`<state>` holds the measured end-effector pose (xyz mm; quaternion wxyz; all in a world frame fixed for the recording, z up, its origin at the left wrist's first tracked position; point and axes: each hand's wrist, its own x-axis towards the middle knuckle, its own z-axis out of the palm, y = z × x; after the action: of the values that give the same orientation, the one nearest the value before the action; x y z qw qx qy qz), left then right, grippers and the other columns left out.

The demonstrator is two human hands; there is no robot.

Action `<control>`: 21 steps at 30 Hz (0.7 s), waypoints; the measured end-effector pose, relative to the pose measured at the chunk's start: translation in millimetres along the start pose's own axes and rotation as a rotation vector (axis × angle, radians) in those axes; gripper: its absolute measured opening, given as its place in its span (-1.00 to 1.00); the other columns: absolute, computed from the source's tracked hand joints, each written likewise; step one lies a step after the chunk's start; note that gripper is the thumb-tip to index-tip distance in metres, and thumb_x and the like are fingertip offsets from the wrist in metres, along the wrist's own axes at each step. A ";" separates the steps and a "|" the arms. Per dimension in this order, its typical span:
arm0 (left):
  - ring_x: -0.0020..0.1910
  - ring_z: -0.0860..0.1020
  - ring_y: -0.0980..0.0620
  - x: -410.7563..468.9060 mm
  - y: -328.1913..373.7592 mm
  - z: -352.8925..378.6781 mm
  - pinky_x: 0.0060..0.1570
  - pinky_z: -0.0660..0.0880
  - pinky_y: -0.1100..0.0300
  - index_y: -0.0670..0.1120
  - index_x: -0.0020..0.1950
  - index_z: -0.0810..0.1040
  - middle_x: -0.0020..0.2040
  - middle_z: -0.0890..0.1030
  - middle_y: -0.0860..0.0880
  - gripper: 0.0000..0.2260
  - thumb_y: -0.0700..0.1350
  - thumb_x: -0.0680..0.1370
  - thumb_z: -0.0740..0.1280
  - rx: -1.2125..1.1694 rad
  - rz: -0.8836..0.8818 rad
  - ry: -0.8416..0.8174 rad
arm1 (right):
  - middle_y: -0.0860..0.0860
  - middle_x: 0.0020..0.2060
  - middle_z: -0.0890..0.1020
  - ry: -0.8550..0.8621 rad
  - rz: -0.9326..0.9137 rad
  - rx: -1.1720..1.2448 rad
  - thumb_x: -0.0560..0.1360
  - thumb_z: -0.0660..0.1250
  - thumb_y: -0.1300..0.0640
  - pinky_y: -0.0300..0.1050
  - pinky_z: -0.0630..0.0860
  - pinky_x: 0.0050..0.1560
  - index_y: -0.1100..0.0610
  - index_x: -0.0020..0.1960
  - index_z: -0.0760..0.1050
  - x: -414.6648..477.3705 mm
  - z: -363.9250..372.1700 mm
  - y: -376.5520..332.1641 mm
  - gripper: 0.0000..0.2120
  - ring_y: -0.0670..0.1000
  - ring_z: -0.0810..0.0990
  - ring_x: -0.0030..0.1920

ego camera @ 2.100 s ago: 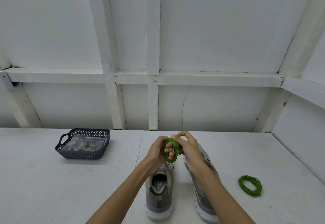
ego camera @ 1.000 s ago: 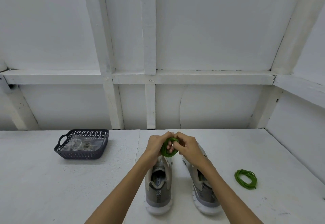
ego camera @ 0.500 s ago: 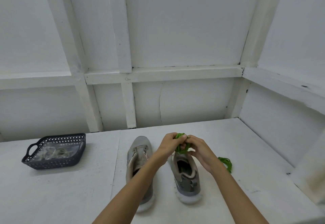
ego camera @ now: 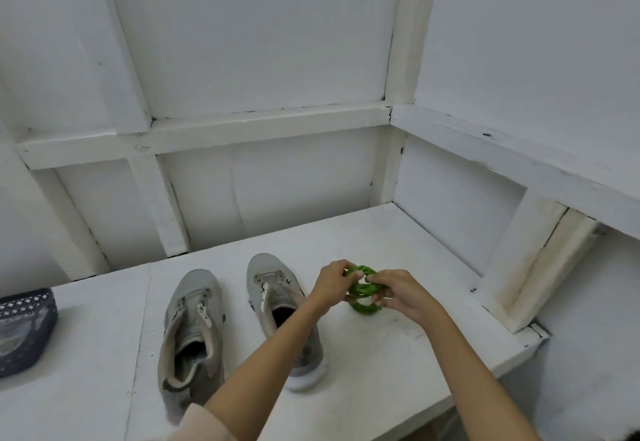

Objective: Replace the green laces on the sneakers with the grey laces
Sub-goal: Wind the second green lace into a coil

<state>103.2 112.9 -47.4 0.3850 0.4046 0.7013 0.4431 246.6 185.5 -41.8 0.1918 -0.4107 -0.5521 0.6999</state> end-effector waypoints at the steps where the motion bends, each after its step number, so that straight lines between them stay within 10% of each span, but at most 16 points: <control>1: -0.10 0.62 -0.10 1.6 -1.2 4.7 -0.15 0.65 0.04 -0.20 0.12 0.54 -0.07 0.57 -0.12 -0.82 -0.13 0.60 0.30 0.033 0.002 -0.004 | 0.20 -0.27 0.56 -0.012 0.025 -0.017 0.49 0.38 0.30 -0.13 0.51 -0.33 0.31 -0.13 0.54 2.2 -4.7 2.3 -0.94 0.05 0.52 -0.38; 8: -0.13 0.61 -0.15 13.6 -18.7 12.8 -0.20 0.65 0.02 -0.19 0.03 0.54 -0.04 0.54 -0.13 -0.86 -0.12 0.61 0.29 0.167 -0.061 -0.009 | 0.11 0.05 0.61 0.165 0.004 -0.217 0.58 0.30 0.04 -0.11 0.49 -0.18 0.15 0.15 0.57 29.7 -21.2 12.5 -0.76 0.05 0.55 -0.08; 13: -0.25 0.59 -0.11 12.2 -28.4 11.3 -0.28 0.64 0.10 -0.15 -0.01 0.51 -0.06 0.55 -0.14 -0.89 -0.13 0.62 0.27 0.236 -0.064 -0.002 | -0.01 0.42 0.31 0.167 -0.164 -1.227 0.63 0.10 0.17 -0.03 0.38 0.17 -0.08 0.55 0.12 48.5 -9.5 50.8 -0.49 0.11 0.28 0.35; 21: -0.24 0.65 -0.21 5.1 -27.0 5.3 -0.12 0.63 -0.07 -0.14 -0.03 0.51 -0.23 0.54 -0.08 -0.89 -0.12 0.61 0.28 0.228 -0.036 0.011 | 0.10 -0.05 0.48 0.235 -0.154 -1.251 0.51 0.14 0.32 -0.12 0.32 -0.16 0.14 -0.10 0.39 35.3 12.1 60.9 -0.87 0.13 0.51 -0.03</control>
<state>100.0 111.6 -75.2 0.3404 0.4305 0.7565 0.3556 227.6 184.3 -110.6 0.0247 -0.4782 -0.8593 0.1799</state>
